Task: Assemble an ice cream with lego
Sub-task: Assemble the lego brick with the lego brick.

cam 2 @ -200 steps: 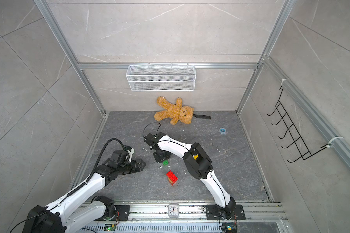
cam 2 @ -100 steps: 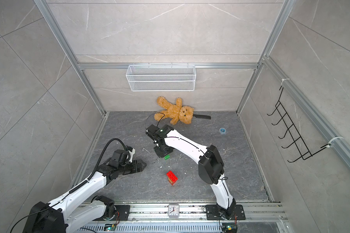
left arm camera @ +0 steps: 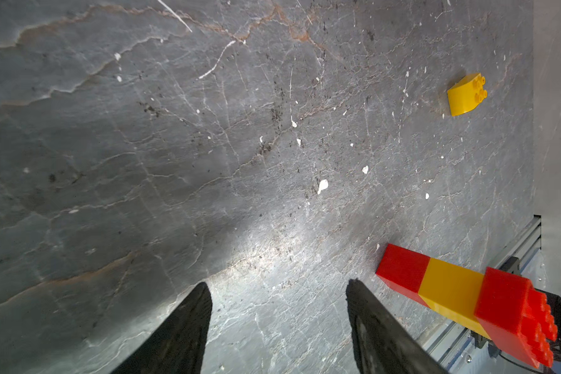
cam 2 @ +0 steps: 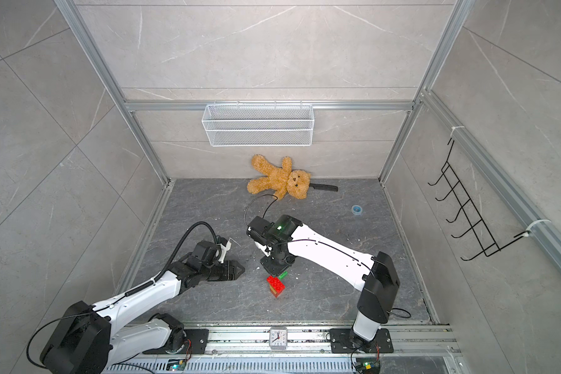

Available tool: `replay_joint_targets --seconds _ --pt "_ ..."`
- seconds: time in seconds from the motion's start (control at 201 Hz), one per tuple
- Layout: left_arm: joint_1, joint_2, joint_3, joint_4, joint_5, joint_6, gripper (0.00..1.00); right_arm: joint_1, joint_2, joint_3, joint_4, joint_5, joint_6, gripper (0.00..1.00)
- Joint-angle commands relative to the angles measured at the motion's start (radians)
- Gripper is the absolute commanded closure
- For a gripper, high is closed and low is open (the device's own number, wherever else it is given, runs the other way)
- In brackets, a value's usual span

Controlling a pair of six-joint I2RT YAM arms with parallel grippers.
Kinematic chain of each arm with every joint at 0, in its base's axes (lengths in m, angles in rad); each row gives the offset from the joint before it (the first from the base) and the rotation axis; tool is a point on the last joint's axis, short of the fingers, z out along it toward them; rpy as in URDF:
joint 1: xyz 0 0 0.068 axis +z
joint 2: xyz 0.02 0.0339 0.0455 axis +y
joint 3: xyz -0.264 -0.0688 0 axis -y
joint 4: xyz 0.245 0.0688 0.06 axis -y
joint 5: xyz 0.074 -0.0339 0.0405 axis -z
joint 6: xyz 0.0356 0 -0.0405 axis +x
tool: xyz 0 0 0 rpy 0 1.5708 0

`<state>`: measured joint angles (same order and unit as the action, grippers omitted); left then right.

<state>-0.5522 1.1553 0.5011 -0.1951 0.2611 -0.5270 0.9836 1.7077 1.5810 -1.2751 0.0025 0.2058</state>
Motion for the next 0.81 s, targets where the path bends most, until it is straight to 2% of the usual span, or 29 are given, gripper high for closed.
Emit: replay_joint_targets --seconds 0.0,0.159,0.801 --pt "-0.026 0.018 0.035 0.051 -0.031 -0.034 0.32 0.020 -0.025 -0.033 0.026 -0.013 -0.013 0.85" --pt "-0.029 0.037 0.014 0.090 -0.026 -0.067 0.32 0.047 0.020 -0.043 0.029 -0.004 -0.017 0.86" --pt "-0.033 0.021 0.005 0.080 -0.028 -0.064 0.34 0.086 0.090 -0.049 0.011 0.033 0.022 0.90"
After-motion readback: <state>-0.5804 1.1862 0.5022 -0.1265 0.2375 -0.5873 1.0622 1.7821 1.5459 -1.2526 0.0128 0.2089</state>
